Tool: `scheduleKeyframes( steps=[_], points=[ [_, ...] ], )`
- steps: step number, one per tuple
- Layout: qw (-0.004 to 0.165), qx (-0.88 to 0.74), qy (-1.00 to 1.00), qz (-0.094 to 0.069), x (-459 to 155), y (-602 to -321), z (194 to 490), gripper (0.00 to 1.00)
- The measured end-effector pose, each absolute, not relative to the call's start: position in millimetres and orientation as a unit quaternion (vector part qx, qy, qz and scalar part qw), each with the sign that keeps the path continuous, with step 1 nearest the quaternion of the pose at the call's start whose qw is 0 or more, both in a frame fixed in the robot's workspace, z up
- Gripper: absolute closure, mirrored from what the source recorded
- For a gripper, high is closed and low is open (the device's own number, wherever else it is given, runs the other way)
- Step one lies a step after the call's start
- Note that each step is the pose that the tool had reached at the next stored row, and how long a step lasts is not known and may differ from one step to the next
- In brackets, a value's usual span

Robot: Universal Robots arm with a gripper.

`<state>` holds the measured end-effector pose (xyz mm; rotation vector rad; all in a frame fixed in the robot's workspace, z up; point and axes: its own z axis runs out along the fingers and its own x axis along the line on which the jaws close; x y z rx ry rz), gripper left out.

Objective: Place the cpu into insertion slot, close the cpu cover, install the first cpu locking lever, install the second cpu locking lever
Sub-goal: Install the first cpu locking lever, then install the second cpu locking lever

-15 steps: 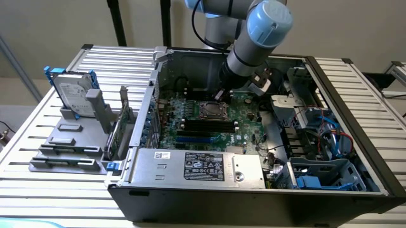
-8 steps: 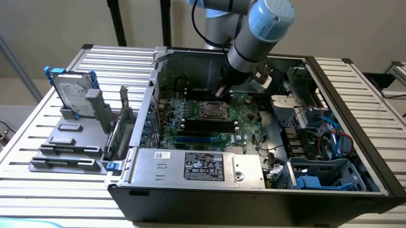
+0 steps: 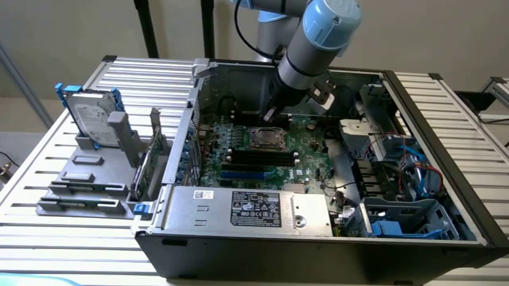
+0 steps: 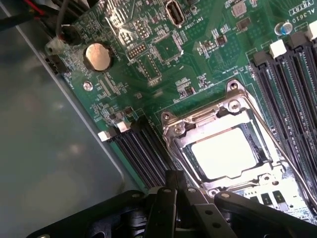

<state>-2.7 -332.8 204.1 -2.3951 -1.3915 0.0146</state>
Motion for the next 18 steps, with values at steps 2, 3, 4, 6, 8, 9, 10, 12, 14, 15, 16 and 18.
scheduleKeyframes(
  steps=[2, 3, 4, 6, 8, 9, 10, 12, 14, 15, 16, 18],
  points=[
    [0.185, -0.849, -0.494, 0.005, -3.0, -333.5, 204.7, 0.89],
    [0.185, -0.849, -0.494, 0.005, -3.0, -333.5, 204.8, 0.89],
    [0.185, -0.849, -0.494, 0.005, -3.0, -333.5, 204.7, 0.89],
    [0.185, -0.849, -0.494, 0.005, -3.0, -333.5, 204.8, 0.89],
    [0.185, -0.849, -0.494, 0.005, -3.0, -333.5, 204.8, 0.89],
    [0.185, -0.849, -0.494, 0.005, -3.0, -333.5, 204.8, 0.89],
    [0.185, -0.849, -0.494, 0.005, -3.0, -333.5, 204.8, 0.89],
    [0.185, -0.849, -0.494, 0.005, -3.0, -333.5, 204.8, 0.89],
    [0.185, -0.849, -0.494, 0.005, -3.0, -333.5, 204.8, 0.89],
    [0.185, -0.849, -0.494, 0.005, -3.0, -333.5, 204.8, 0.89],
    [0.185, -0.849, -0.494, 0.005, -3.0, -333.5, 204.8, 0.89],
    [0.185, -0.849, -0.494, 0.005, -3.0, -334.3, 205.1, 0.89]
  ],
)
